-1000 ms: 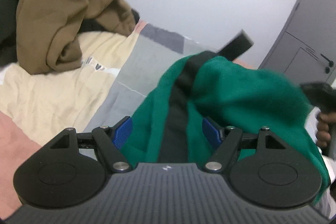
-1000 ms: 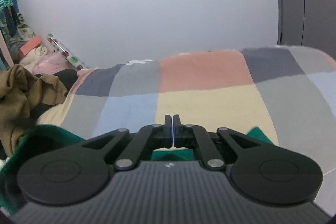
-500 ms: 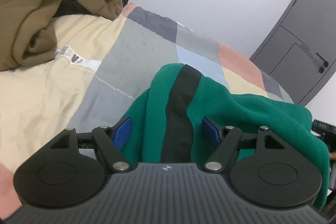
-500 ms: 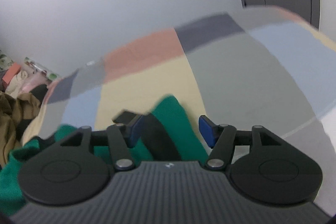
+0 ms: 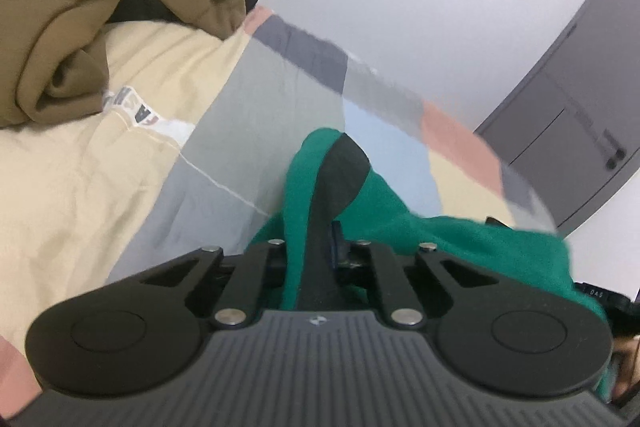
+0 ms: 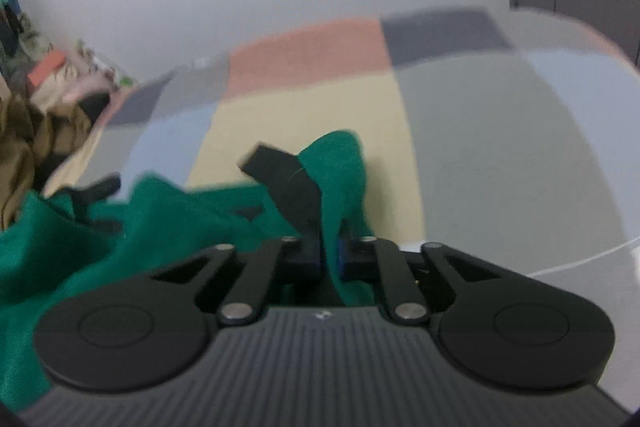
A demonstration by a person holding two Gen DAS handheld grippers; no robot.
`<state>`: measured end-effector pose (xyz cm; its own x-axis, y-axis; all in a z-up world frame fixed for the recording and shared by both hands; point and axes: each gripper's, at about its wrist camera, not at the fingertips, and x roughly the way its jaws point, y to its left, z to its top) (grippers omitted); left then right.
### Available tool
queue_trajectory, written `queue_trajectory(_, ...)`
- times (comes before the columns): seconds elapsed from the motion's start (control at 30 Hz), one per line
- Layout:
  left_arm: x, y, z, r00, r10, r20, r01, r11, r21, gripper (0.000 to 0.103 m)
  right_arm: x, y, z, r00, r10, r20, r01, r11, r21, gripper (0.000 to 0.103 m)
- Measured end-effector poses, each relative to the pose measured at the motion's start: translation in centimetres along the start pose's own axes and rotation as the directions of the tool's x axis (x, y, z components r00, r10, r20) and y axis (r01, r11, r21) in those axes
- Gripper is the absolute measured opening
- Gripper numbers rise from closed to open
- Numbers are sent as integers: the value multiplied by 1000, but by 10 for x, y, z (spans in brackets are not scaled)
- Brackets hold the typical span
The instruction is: Fold large clothes
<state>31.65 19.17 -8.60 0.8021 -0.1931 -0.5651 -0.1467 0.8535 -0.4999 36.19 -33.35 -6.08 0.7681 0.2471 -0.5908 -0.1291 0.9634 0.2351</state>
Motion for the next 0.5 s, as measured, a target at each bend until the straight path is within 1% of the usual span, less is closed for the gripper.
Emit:
queue_trajectory(0.07,-10,4,2,999,-26,36,27,999,-34,7,-22,-12,6,996,-2,92,-3,999,55,8)
queue_trajectory(0.13,-23,5,5,993,-69,94,75,995,-62,7,-39,-22,10,985,-20,174,5,996,87,8)
queue_trajectory(0.17,-28,5,7,990,-82,117,91,993,-71,7,-45,-27,11,979,-32,203,11,995,104,8)
queue_trajectory(0.23,-36,4,10,983,-100,155,114,990,-84,7,-47,-37,10,970,-71,232,38,989,142,7)
queue_trajectory(0.27,-38,3,12,981,-93,170,107,991,-75,7,-45,-39,9,968,-92,235,57,986,154,7)
queue_trajectory(0.33,-34,2,13,982,-65,177,77,995,-62,7,-36,-44,6,967,-130,220,93,981,169,7)
queue_trajectory(0.37,-29,2,13,984,-44,170,55,997,-57,7,-27,-47,4,971,-140,195,106,979,173,7)
queue_trajectory(0.43,-14,3,9,991,25,134,-22,999,-28,7,-2,-49,1,980,-164,117,144,977,157,7)
queue_trajectory(0.5,5,6,4,993,88,78,-87,996,-8,7,19,-50,-3,979,-197,42,191,974,124,8)
